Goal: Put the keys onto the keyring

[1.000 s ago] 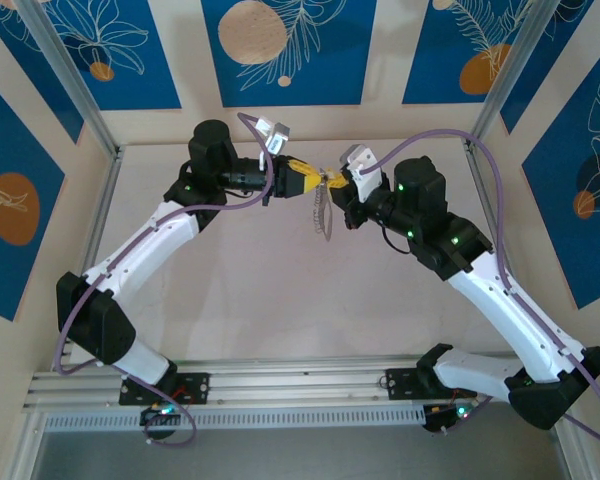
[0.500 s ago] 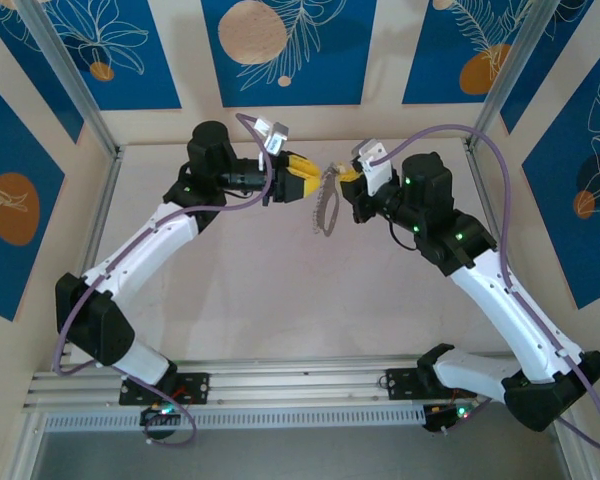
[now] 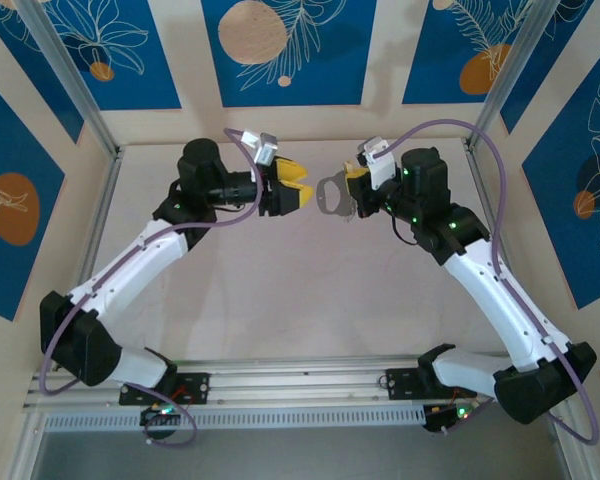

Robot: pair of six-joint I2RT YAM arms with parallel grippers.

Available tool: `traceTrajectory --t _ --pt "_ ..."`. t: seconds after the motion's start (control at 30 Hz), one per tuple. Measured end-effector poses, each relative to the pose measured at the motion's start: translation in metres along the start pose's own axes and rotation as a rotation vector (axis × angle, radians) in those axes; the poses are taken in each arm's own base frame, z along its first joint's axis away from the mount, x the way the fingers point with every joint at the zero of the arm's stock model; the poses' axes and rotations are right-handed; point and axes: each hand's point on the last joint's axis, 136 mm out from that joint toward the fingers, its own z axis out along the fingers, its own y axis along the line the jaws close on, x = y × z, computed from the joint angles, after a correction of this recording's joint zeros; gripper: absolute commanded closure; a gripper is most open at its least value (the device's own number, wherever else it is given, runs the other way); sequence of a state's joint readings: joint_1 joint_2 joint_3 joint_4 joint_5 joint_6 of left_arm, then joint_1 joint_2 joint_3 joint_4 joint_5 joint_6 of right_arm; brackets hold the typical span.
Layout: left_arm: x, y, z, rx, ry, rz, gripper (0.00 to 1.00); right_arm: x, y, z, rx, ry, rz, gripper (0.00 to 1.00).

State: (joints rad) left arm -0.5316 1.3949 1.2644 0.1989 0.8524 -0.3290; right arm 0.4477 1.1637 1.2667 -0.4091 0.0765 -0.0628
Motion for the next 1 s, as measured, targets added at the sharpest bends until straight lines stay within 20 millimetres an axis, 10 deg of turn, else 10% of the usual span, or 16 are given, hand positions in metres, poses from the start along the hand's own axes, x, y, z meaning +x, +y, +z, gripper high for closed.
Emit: traceTrajectory --t 0.37,0.8,1.0 --pt "0.007 0.015 -0.027 -0.177 -0.048 -0.001 0.29 0.039 -0.005 0.06 -0.035 0.118 0.072 1.0" --pt "0.011 0.033 -0.037 -0.238 -0.053 -0.017 0.27 0.065 -0.03 0.178 -0.064 0.215 0.167 1.0" --pt "0.018 0.04 -0.034 -0.245 -0.039 -0.034 0.28 0.091 -0.033 0.197 -0.072 0.241 0.222 1.0"
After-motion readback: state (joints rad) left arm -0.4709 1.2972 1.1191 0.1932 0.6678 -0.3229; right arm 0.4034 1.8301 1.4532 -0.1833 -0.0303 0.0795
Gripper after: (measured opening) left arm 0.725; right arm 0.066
